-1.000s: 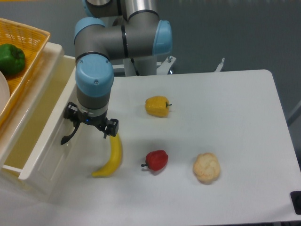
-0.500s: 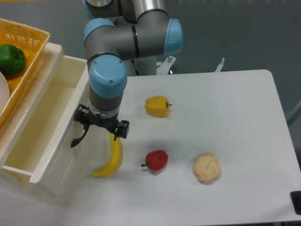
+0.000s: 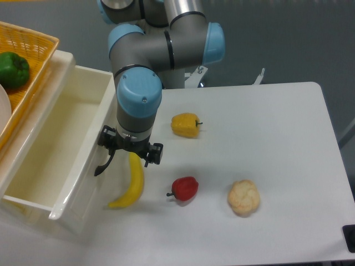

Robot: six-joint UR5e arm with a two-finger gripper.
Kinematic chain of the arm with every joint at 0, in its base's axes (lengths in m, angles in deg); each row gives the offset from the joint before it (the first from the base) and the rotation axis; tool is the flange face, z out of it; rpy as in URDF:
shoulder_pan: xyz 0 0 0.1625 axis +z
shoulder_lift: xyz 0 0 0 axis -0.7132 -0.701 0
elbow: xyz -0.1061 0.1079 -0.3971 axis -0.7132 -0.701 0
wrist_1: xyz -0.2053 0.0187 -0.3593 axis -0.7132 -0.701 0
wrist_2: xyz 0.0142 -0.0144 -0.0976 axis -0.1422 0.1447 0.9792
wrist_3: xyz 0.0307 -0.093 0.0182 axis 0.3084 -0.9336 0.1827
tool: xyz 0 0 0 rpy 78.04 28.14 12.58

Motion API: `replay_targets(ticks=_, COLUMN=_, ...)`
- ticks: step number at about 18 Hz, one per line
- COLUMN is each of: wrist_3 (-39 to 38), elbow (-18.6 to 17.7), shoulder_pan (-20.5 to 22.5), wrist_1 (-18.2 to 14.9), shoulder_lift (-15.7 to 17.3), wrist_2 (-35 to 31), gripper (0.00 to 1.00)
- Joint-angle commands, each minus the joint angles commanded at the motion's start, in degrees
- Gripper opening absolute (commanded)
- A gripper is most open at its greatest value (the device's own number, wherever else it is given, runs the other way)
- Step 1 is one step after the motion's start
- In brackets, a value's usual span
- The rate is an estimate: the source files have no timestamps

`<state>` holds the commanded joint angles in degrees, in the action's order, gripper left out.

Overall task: Slide the top white drawer open
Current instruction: 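Pull the upper drawer outward by its handle with the gripper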

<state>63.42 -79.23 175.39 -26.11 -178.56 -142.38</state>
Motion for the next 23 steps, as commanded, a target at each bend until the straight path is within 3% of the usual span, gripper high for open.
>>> replay_targets(ticks=16, wrist_3=1.76, elbow=0.53, shoulder_pan=2.81, wrist_1=0.0, shoulder_lift=-0.79, wrist_2=0.17, gripper=1.0)
replay_targets(ticks=23, wrist_3=1.76, elbow=0.53, shoulder_pan=4.22, wrist_1=0.17, shoulder_lift=-1.06, wrist_2=3.34, gripper=1.0)
